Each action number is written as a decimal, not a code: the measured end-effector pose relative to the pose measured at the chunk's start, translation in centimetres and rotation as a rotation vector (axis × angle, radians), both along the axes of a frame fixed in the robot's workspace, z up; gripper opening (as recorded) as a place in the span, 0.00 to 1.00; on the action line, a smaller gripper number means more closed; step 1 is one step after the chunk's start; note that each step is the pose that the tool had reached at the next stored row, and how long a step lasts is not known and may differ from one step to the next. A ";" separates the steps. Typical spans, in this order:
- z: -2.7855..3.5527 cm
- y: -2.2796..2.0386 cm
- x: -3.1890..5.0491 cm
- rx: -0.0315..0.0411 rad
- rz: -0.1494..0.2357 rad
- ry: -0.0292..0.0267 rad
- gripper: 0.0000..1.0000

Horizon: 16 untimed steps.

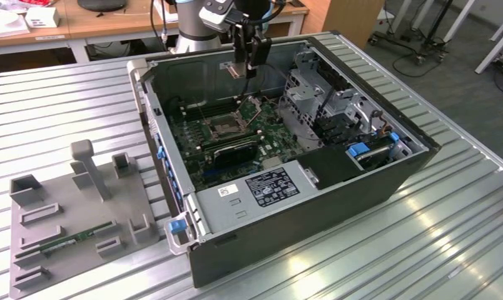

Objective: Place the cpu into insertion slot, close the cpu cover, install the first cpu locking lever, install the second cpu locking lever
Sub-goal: 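Place the cpu into insertion slot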

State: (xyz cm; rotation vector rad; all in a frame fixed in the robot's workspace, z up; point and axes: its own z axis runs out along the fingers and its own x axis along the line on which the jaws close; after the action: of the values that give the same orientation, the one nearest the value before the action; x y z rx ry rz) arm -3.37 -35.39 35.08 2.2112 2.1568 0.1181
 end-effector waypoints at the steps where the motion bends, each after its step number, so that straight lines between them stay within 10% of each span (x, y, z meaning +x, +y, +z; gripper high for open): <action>1: -0.01 0.00 0.00 0.0000 -0.009 0.0000 0.54; 16: -0.02 0.00 0.00 -0.0001 -0.051 0.0000 0.54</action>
State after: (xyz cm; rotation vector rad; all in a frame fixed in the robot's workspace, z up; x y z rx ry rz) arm -3.37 -35.39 35.05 2.2644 2.0981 0.1158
